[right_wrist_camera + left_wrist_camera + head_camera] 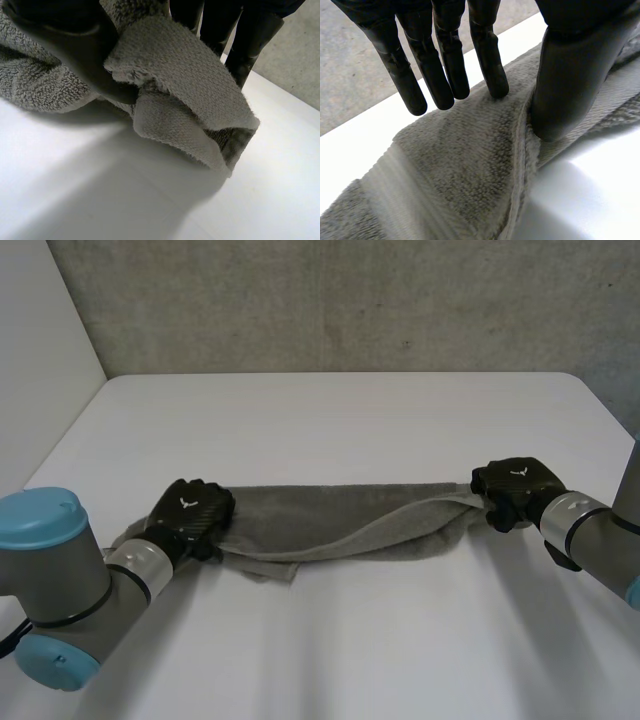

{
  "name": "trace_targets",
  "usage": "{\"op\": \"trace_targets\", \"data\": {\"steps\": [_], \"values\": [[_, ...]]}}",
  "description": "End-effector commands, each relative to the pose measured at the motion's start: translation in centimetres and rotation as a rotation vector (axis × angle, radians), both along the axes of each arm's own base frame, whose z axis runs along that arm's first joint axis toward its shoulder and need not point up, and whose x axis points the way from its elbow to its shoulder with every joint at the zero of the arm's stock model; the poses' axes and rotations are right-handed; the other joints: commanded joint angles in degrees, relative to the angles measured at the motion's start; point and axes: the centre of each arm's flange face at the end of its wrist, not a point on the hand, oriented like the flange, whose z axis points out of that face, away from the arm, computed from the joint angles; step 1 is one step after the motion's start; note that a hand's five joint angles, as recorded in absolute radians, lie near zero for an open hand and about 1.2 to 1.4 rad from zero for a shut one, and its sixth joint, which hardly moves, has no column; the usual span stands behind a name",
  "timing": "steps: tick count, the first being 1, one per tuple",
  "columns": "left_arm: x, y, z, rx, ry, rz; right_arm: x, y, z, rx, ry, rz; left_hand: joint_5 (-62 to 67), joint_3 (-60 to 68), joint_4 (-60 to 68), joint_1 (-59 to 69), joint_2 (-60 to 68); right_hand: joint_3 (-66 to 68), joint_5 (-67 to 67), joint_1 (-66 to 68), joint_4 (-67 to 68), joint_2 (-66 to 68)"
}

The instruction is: Fold the towel.

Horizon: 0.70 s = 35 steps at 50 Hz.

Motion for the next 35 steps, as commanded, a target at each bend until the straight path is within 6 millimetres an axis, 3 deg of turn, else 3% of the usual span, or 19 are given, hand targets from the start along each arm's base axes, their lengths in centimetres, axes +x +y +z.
{"op": "trace_targets", "data": {"steps": [1, 4, 6, 10, 11, 12, 13, 14, 15, 17, 20, 22, 26, 27, 28, 30, 31, 33, 35], "values": [[0.9, -0.5, 0.4, -0.010, -0.004, 0.042, 0.1, 0.4, 2.0, -0.011, -0.020, 0.015, 0.23, 0.47, 0.16, 0.32, 0.48, 5.87, 3.34, 1.99, 2.94, 4.21], [1.2, -0.7, 0.4, -0.009, -0.005, 0.055, 0.2, 0.7, 2.4, 0.006, -0.028, 0.028, 5.79, 6.02, 5.72, 5.88, 6.04, 6.04, 3.51, 2.16, 3.11, 4.38], [1.5, -1.2, 0.9, -0.018, -0.005, 0.063, 0.5, 1.2, 3.4, 0.036, -0.045, 0.056, 36.41, 36.65, 36.34, 36.50, 36.67, 6.82, 4.29, 2.94, 3.89, 5.16], [1.7, -1.4, 2.6, -0.062, -0.009, 0.063, 0.7, 1.8, 4.7, 0.074, -0.078, 0.073, 36.55, 36.79, 36.48, 36.64, 36.80, 6.82, 4.29, 2.94, 3.89, 5.16], [1.7, -1.6, 4.3, -0.109, -0.005, 0.063, 0.8, 2.0, 5.8, 0.084, -0.095, 0.083, 36.55, 36.79, 36.48, 36.64, 36.80, 6.82, 4.29, 2.94, 3.89, 5.16], [1.7, -1.6, 4.3, -0.109, -0.005, 0.063, 0.8, 2.3, 7.3, 0.079, -0.111, 0.098, 36.55, 36.79, 36.48, 36.64, 36.80, 6.82, 4.29, 2.94, 3.89, 5.16], [1.6, -1.5, 6.4, -0.157, 0.006, 0.061, 0.8, 2.3, 7.3, 0.079, -0.112, 0.098, 36.55, 36.79, 36.48, 36.64, 36.80, 6.82, 4.29, 2.94, 3.89, 5.16], [1.6, -1.4, 9.0, -0.214, 0.030, 0.060, 0.9, 2.8, 9.0, 0.073, -0.124, 0.120, 36.55, 36.79, 36.48, 36.64, 36.80, 6.72, 4.18, 2.83, 3.79, 5.05], [1.6, -1.4, 9.0, -0.214, 0.030, 0.060, 0.9, 2.8, 9.0, 0.073, -0.124, 0.120, 36.55, 36.79, 36.48, 36.64, 36.80, 6.72, 4.18, 2.83, 3.79, 5.05], [1.7, -0.5, 14.1, -0.327, 0.072, 0.050, 1.1, 4.2, 12.9, 0.046, -0.149, 0.169, 36.55, 36.79, 36.48, 36.64, 36.80, -18.19, -20.73, -22.07, -21.12, -19.86], [1.9, -0.1, 16.2, -0.375, 0.095, 0.051, 1.1, 5.4, 15.3, 0.026, -0.166, 0.213, 36.55, 36.79, 36.48, 36.64, 36.80, -20.87, -23.41, -24.76, -23.80, -22.54], [2.0, 0.5, 18.1, -0.409, 0.151, 0.043, 1.3, 5.5, 15.3, 0.033, -0.172, 0.232, 36.55, 36.79, 36.48, 36.64, 36.80, -20.87, -23.40, -24.75, -23.80, -22.54], [1.8, 0.5, 16.8, -0.343, 0.184, 0.027, 1.6, 5.6, 13.6, 0.088, -0.165, 0.241, 36.55, 36.79, 36.48, 36.64, 36.80, -21.54, -24.08, -25.43, -24.47, -23.21], [1.6, 0.4, 15.1, -0.286, 0.181, 0.023, 1.6, 5.6, 12.1, 0.135, -0.158, 0.239, 36.55, 36.79, 36.48, 36.64, 36.80, -22.04, -24.58, -25.93, -24.97, -23.71], [1.6, 0.4, 15.1, -0.285, 0.181, 0.023, 1.6, 5.4, 10.6, 0.170, -0.150, 0.235, 36.55, 36.79, 36.48, 36.64, 36.80, -22.05, -24.58, -25.93, -24.98, -23.71], [1.5, -0.1, 11.0, -0.155, 0.146, 0.027, 1.6, 5.1, 9.1, 0.193, -0.136, 0.229, 36.55, 36.79, 36.48, 36.64, 36.80, -22.05, -24.58, -25.93, -24.98, -23.71], [1.5, -0.1, 10.9, -0.154, 0.146, 0.027, 1.6, 5.1, 9.1, 0.193, -0.136, 0.229, 36.55, 36.79, 36.48, 36.64, 36.80, -22.05, -24.58, -25.93, -24.98, -23.71], [1.4, -0.1, 8.2, -0.070, 0.123, 0.029, 1.6, 4.7, 6.1, 0.223, -0.110, 0.204, 36.55, 36.79, 36.48, 36.64, 36.80, -21.55, -24.08, -25.43, -24.48, -23.21], [1.4, -0.1, 6.9, -0.030, 0.113, 0.030, 1.9, 4.7, 4.7, 0.232, -0.099, 0.200, 36.55, 36.79, 36.48, 36.64, 36.80, -21.71, -24.24, -25.59, -24.64, -23.38]]}}
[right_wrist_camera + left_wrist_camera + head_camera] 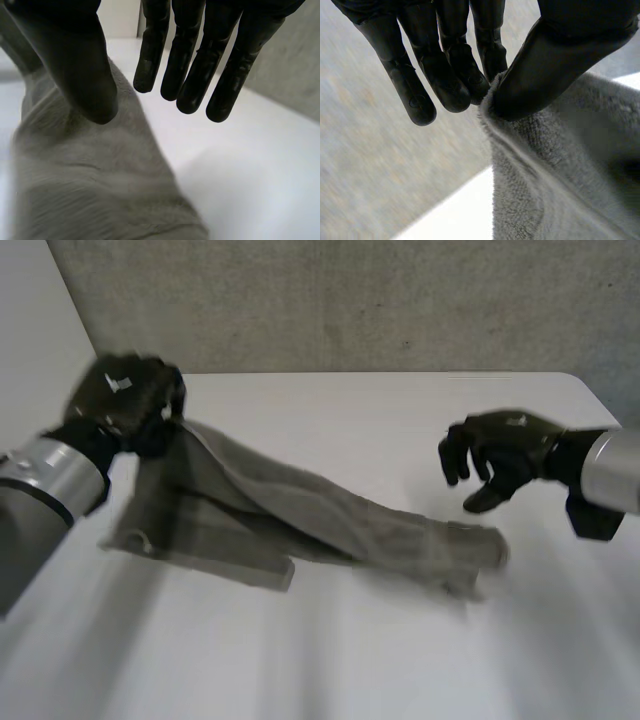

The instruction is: Fold the towel.

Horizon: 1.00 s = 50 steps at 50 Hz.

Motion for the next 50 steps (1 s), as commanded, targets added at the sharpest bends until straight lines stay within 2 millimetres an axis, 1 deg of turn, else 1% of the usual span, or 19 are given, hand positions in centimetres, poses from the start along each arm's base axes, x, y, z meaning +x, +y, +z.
{"op": "trace_targets", "data": {"steps": [1, 2, 3, 4, 6, 7, 9, 10, 12, 15, 20, 21, 22, 23, 25, 28, 36, 42, 50], "values": [[-0.2, -0.3, -8.3, 0.257, -0.060, -0.007, 0.4, -0.7, -7.4, 0.078, 0.075, -0.031, 6.86, 3.50, 2.27, 7.84, 3.14, -1.44, -0.54, -0.84, -1.96, -1.94], [-0.2, -0.3, -8.3, 0.257, -0.060, -0.007, 0.4, -0.7, -7.4, 0.078, 0.075, -0.032, 6.86, 3.50, 2.27, 7.84, 3.14, -1.44, -0.55, -0.85, -1.96, -1.94], [0.0, -0.3, -9.2, 0.288, -0.066, -0.003, 0.4, -0.7, -8.3, 0.085, 0.086, -0.041, 6.86, 3.50, 2.27, 7.84, 3.14, -2.28, -1.38, -1.68, -2.80, -2.77], [0.0, -0.3, -9.3, 0.289, -0.067, -0.002, 0.4, -0.7, -9.0, 0.092, 0.089, -0.049, 6.86, 3.50, 2.27, 7.84, 3.14, -4.45, -3.55, -3.85, -4.97, -4.95], [0.1, -0.1, -10.4, 0.328, -0.075, -0.001, 0.3, -0.5, -9.6, 0.103, 0.093, -0.051, 6.86, 3.50, 2.27, 7.84, 3.14, -8.63, -7.74, -8.04, -9.16, -9.13], [0.1, -0.1, -10.4, 0.328, -0.075, -0.001, 0.3, -0.5, -9.6, 0.103, 0.093, -0.052, 6.86, 3.50, 2.27, 7.84, 3.14, -8.68, -7.78, -8.08, -9.20, -9.17], [0.1, 0.0, -10.7, 0.338, -0.077, 0.001, 0.4, 0.4, -10.3, 0.126, 0.095, -0.045, 6.86, 3.50, 2.27, 7.84, 3.14, -18.38, -17.49, -17.79, -18.90, -18.88], [0.1, 0.0, -10.7, 0.338, -0.077, 0.001, 0.4, 0.4, -10.3, 0.126, 0.095, -0.045, 6.86, 3.50, 2.27, 7.84, 3.14, -18.43, -17.54, -17.84, -18.95, -18.93], [0.2, -0.1, -10.7, 0.337, -0.076, 0.004, 1.2, 1.9, -10.5, 0.146, 0.087, -0.021, 6.86, 3.50, 2.27, 7.84, 3.14, -23.13, -22.23, -22.53, -23.65, -23.63], [0.5, -0.3, -10.5, 0.333, -0.074, 0.013, 1.6, 2.7, -10.5, 0.153, 0.075, -0.012, 6.86, 3.50, 2.27, 7.84, 3.14, -23.31, -22.42, -22.72, -23.83, -23.81], [0.7, -0.6, -10.4, 0.328, -0.069, 0.024, 2.1, 5.2, -10.3, 0.132, 0.050, 0.011, 6.86, 3.50, 2.27, 7.84, 3.14, -26.32, -25.43, -25.73, -26.85, -26.82], [0.7, -0.6, -10.4, 0.328, -0.069, 0.024, 2.1, 5.2, -10.3, 0.132, 0.050, 0.011, 6.86, 3.50, 2.27, 7.84, 3.14, -26.34, -25.44, -25.74, -26.86, -26.84], [0.9, -0.7, -10.4, 0.328, -0.068, 0.030, 2.3, 6.1, -10.7, 0.137, 0.057, 0.027, 6.86, 3.50, 2.27, 7.84, 3.14, -26.84, -25.94, -26.24, -27.36, -27.34], [0.9, -0.7, -10.4, 0.328, -0.068, 0.030, 2.3, 6.1, -10.7, 0.137, 0.058, 0.027, 6.86, 3.50, 2.27, 7.84, 3.14, -26.84, -25.95, -26.25, -27.36, -27.34], [1.1, -0.8, -10.5, 0.333, -0.069, 0.034, 2.6, 7.7, -11.8, 0.143, 0.077, 0.056, 6.86, 3.50, 2.27, 7.84, 3.14, -26.84, -25.95, -26.25, -27.36, -27.34], [1.1, -0.8, -10.6, 0.337, -0.070, 0.034, 2.5, 8.5, -12.6, 0.129, 0.095, 0.044, 6.86, 3.50, 2.27, 7.84, 3.14, -26.51, -25.61, -25.91, -27.03, -27.01], [1.1, -0.8, -10.6, 0.337, -0.067, 0.034, 1.8, 9.6, -13.4, 0.065, 0.144, 0.028, 6.86, 3.50, 2.27, 7.84, 3.14, -25.33, -24.44, -24.74, -25.85, -25.83], [1.1, -0.8, -10.6, 0.337, -0.067, 0.034, 1.9, 9.4, -13.7, 0.012, 0.157, 0.043, 6.86, 3.50, 2.27, 7.84, 3.14, -22.30, -21.41, -21.71, -22.82, -22.80], [1.1, -0.6, -10.8, 0.344, -0.069, 0.034, 2.0, 8.8, -13.8, -0.021, 0.149, 0.039, 6.86, 3.50, 2.27, 7.84, 3.14, -7.67, -6.77, -7.07, -8.19, -8.17]]}}
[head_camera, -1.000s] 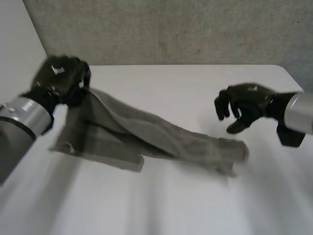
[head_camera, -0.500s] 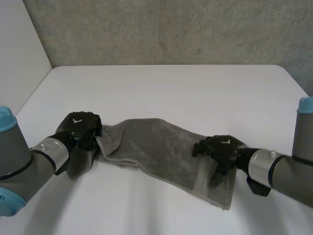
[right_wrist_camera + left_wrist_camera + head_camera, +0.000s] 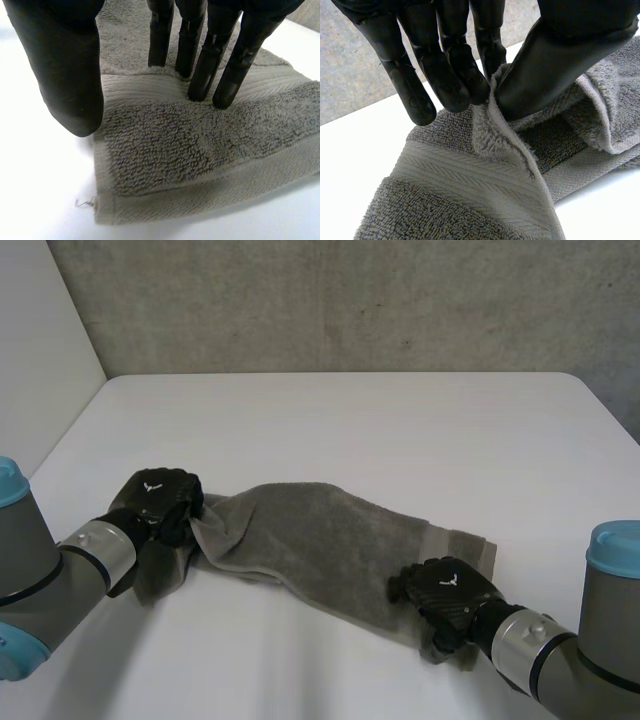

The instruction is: Fold the towel.

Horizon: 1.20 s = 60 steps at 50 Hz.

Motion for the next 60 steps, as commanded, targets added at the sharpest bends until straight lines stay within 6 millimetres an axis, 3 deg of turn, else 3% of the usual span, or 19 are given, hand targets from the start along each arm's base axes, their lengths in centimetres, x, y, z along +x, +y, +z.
{"op": "trace_targets", "data": {"steps": [1, 10, 15, 20, 30, 34, 39, 49, 54, 56, 57, 59, 60], "values": [[0.0, 0.2, -0.1, 0.005, -0.001, 0.000, 0.1, -0.4, -0.1, -0.018, -0.006, 0.001, 6.92, 3.48, 2.25, 7.84, 3.14, 10.92, 10.67, 10.78, 11.05, 10.75], [0.0, 0.2, -0.1, 0.005, -0.001, 0.000, 0.2, -0.6, 0.2, -0.037, -0.018, -0.001, 6.92, 3.48, 2.25, 7.84, 3.14, 41.36, 41.12, 41.23, 41.49, 41.20], [0.1, 0.3, -0.1, 0.006, 0.000, 0.000, 0.2, -0.7, 0.3, -0.039, -0.017, -0.004, 6.92, 3.48, 2.25, 7.84, 3.14, 42.02, 41.77, 41.89, 42.15, 41.85], [0.0, 0.4, -0.2, 0.011, -0.001, -0.001, 0.1, -0.7, 0.2, -0.030, -0.011, -0.011, 6.92, 3.48, 2.25, 7.84, 3.14, 27.48, 27.24, 27.35, 27.62, 27.32], [0.1, 0.6, -0.3, 0.015, -0.002, 0.000, -0.2, -0.6, 1.5, -0.061, -0.030, -0.020, 6.92, 3.48, 2.25, 7.84, 3.14, 25.26, 25.01, 25.12, 25.39, 25.09], [0.1, 0.6, -0.3, 0.017, -0.001, 0.001, 0.0, -0.3, 1.1, -0.048, -0.026, -0.011, 6.92, 3.48, 2.25, 7.84, 3.14, 16.02, 15.77, 15.88, 16.15, 15.85], [0.1, 0.6, -0.3, 0.019, -0.001, 0.001, 0.0, -0.1, 0.2, -0.014, -0.016, -0.005, 6.92, 3.48, 2.25, 7.84, 3.14, 22.36, 22.11, 22.22, 22.49, 22.19], [0.1, 0.8, -0.2, 0.022, -0.002, -0.001, 0.1, -0.6, 0.4, -0.021, -0.019, -0.008, 6.92, 3.48, 2.25, 7.84, 3.14, 42.02, 41.77, 41.89, 42.15, 41.85], [0.0, 0.9, 1.7, -0.027, 0.006, -0.003, 0.0, -1.4, 3.1, -0.066, -0.043, -0.023, 6.92, 3.48, 2.25, 7.84, 3.14, 42.02, 41.77, 41.89, 42.15, 41.85], [0.1, 1.5, 4.5, -0.094, 0.020, -0.004, -0.2, -1.3, 8.5, -0.157, -0.078, -0.023, 6.92, 3.48, 2.25, 7.84, 3.14, 42.02, 41.77, 41.89, 42.15, 41.85], [0.1, 1.5, 4.5, -0.094, 0.021, -0.004, -0.3, -1.3, 8.5, -0.157, -0.078, -0.023, 6.92, 3.48, 2.25, 7.84, 3.14, 42.02, 41.77, 41.89, 42.15, 41.85], [0.2, 2.4, 8.1, -0.178, 0.046, -0.010, -0.9, -1.5, 13.8, -0.240, -0.122, -0.027, 6.92, 3.48, 2.25, 7.84, 3.14, 42.02, 41.77, 41.89, 42.15, 41.85], [0.2, 2.4, 8.2, -0.179, 0.046, -0.010, -0.9, -1.5, 13.8, -0.240, -0.122, -0.027, 6.92, 3.48, 2.25, 7.84, 3.14, 42.02, 41.77, 41.89, 42.15, 41.85]]}}
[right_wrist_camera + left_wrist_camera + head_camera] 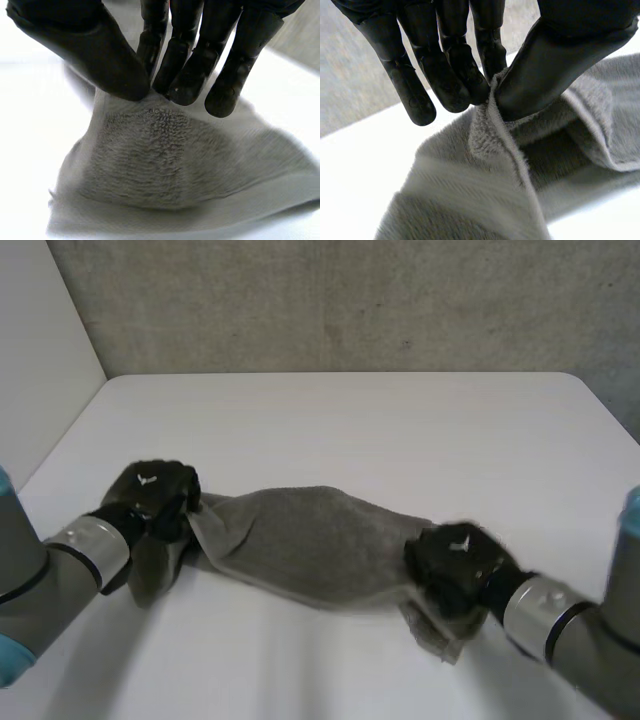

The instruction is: Fold the towel.

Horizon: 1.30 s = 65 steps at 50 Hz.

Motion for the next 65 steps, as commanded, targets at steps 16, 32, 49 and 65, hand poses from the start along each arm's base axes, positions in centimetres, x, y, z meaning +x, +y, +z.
{"op": "trace_targets", "data": {"steps": [16, 32, 49, 65], "values": [[0.6, 0.0, 11.6, -0.205, 0.224, -0.036, -2.1, -7.5, 14.7, -0.105, -0.090, -0.001, 6.92, 3.45, 2.25, 7.83, 3.13, 4.28, 3.03, 2.95, 3.63, 5.98], [-5.3, -10.8, 14.8, -0.410, 0.195, -0.079, 4.0, -16.0, 21.7, -0.597, -0.171, -0.098, 6.92, 3.45, 2.25, 7.83, 3.13, 4.28, 3.03, 2.95, 3.63, 5.98], [-5.4, -8.7, 20.7, -0.469, 0.369, -0.091, 3.5, -12.3, 21.2, -0.470, -0.260, 0.057, 6.92, 3.45, 2.25, 7.83, 3.13, 4.28, 3.03, 2.95, 3.63, 5.98], [-1.5, -2.4, 0.0, 0.018, 0.075, -0.155, 0.2, -8.5, 5.1, -0.135, 0.107, 0.114, 6.92, 3.45, 2.25, 7.83, 3.13, 4.28, 3.03, 2.95, 3.63, 5.98]]}}
